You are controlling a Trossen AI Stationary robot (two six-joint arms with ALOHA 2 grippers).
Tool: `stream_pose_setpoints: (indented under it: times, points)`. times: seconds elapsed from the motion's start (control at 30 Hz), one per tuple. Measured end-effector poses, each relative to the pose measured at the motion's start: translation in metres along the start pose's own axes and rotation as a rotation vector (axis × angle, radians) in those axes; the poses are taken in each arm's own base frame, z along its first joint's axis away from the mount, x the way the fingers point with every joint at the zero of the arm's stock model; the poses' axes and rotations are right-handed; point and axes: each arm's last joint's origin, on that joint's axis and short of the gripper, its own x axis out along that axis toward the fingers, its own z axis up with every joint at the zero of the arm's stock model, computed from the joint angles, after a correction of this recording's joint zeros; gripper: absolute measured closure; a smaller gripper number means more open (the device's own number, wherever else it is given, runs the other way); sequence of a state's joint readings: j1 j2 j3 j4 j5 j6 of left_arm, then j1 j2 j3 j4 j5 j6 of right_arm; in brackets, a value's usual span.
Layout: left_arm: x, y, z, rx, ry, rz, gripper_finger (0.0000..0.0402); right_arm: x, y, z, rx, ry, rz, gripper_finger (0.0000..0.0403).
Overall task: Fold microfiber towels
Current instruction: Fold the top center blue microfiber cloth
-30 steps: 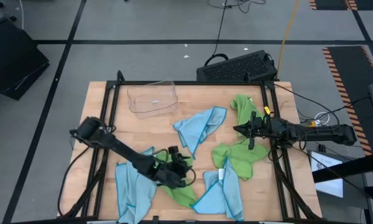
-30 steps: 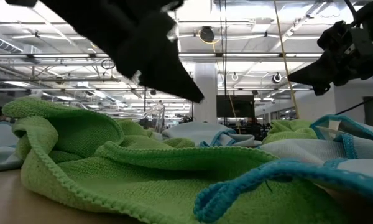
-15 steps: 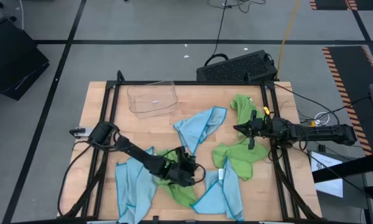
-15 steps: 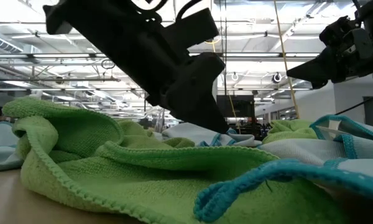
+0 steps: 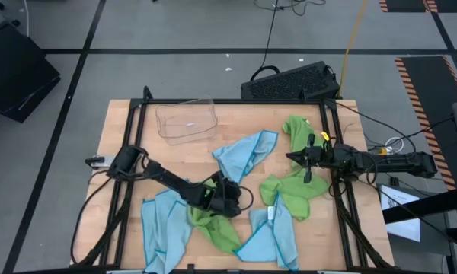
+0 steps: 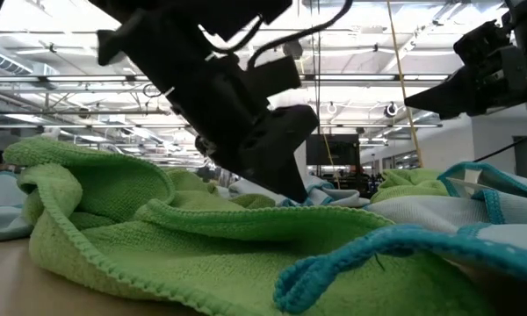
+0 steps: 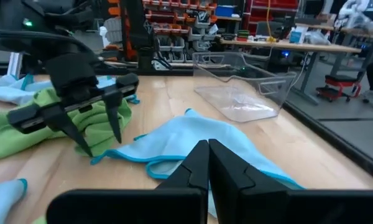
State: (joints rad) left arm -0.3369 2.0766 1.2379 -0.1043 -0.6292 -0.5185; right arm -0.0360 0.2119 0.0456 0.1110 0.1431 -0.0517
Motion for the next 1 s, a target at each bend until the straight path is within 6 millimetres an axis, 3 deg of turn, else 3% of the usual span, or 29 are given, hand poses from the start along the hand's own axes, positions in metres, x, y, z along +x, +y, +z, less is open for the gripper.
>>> stream_pose_setpoints:
  times: [0.17,0.4,0.47,0.73,0.87,1.0]
  points:
    - [0.016,0.008,-0.004,0.004,0.052,-0.007,0.0213,0.000,-0.002,0.002,-0.016,-0.022,-0.071,0.0403]
    - [0.023,0.007,-0.008,0.032,0.067,-0.025,0.0352,0.000,-0.003,0.007,-0.009,-0.073,-0.079,0.0403]
    - [0.017,0.007,-0.007,0.087,0.060,-0.013,0.0386,0.000,-0.003,0.010,-0.002,-0.096,-0.080,0.0403]
    - [-0.036,0.014,0.026,0.151,-0.043,0.043,0.0395,0.002,-0.003,0.019,0.137,-0.187,-0.072,0.0403]
    - [-0.062,0.022,0.040,0.161,-0.091,0.058,0.0393,0.009,0.001,0.012,0.179,-0.095,-0.048,0.0401]
    - [-0.084,0.025,0.051,0.191,-0.130,0.042,0.0396,0.019,0.008,0.017,0.152,-0.018,-0.002,0.0387]
